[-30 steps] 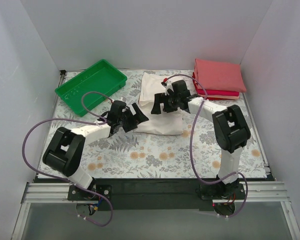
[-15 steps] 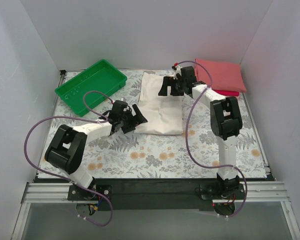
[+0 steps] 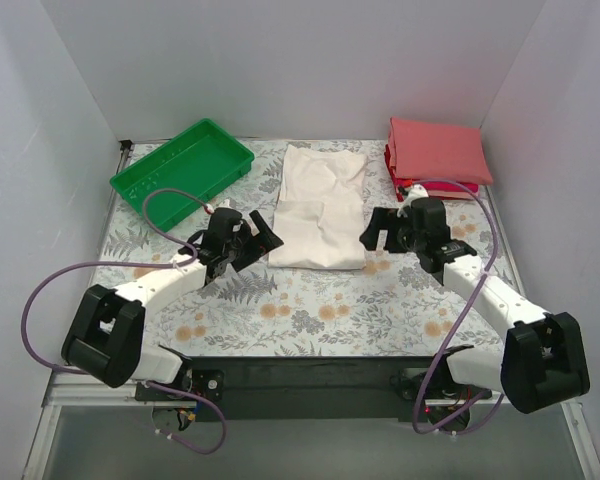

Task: Fold and stack the t-shirts
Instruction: Fold the tshirt

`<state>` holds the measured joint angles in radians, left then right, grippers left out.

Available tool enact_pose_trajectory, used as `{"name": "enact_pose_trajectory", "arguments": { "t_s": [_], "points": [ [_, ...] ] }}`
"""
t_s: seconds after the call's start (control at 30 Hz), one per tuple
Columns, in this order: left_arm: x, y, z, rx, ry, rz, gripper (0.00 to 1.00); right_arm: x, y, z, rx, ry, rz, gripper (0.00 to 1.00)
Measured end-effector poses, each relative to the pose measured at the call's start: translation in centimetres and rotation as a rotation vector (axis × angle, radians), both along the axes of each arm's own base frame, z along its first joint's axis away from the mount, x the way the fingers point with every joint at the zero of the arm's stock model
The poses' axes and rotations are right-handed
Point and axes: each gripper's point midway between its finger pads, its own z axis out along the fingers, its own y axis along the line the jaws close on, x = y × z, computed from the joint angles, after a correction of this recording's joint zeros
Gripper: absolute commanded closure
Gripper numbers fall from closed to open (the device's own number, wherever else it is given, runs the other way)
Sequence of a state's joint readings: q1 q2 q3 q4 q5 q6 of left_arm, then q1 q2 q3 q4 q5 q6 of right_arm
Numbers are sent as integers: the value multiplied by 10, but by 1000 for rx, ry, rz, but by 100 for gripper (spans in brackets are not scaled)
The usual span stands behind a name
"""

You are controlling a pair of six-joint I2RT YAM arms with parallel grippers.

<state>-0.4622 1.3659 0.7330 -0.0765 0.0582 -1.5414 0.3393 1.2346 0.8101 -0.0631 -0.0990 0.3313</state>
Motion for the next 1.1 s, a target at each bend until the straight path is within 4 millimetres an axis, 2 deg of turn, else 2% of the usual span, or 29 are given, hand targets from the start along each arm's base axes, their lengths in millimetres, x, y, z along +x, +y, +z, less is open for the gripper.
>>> {"name": "enact_pose_trajectory", "arguments": {
  "t_s": [0.07, 0.13, 0.17, 0.2, 0.23, 0.3, 0.37, 0.57, 0.63, 0.77, 0.87, 0.97, 1.0, 1.03, 1.1],
  "points": [
    [-6, 2, -13, 13, 42, 1, 13, -23, -9, -38, -7, 93, -18, 2],
    [-10, 4, -24, 25, 78, 4, 17, -43, -15, -69, -9, 183, -29, 10],
    [-12, 4, -29, 30, 95, 7, 18, -51, -16, -80, -2, 219, -34, 13],
    [-12, 5, -34, 35, 108, 9, 20, -57, -16, -87, 5, 244, -38, 22],
    [-12, 5, -40, 42, 122, 9, 21, -61, -15, -92, 10, 266, -37, 26],
    [-14, 6, -51, 58, 154, 10, 24, -64, -11, -99, 37, 296, -35, 38],
    [-16, 7, -63, 75, 185, 12, 28, -62, -4, -102, 68, 314, -22, 40],
    [-8, 6, -68, 87, 190, 26, 41, -59, 9, -116, 121, 358, 3, 48],
    [-6, 5, -69, 86, 193, 27, 50, -59, 10, -121, 125, 377, 3, 51],
    [-2, 1, -74, 85, 202, 22, 61, -56, 13, -127, 135, 388, 3, 55],
    [0, -2, -77, 78, 208, 14, 75, -50, 17, -127, 146, 382, 12, 58],
    [0, -4, -81, 72, 220, 12, 100, -45, 20, -129, 149, 383, 19, 74],
    [0, -4, -83, 71, 226, 11, 100, -45, 20, -131, 152, 388, 22, 89],
    [0, -5, -83, 69, 227, 7, 100, -45, 21, -132, 152, 390, 27, 96],
    [-1, -5, -83, 64, 230, 8, 100, -47, 22, -134, 155, 403, 32, 99]
  ]
}}
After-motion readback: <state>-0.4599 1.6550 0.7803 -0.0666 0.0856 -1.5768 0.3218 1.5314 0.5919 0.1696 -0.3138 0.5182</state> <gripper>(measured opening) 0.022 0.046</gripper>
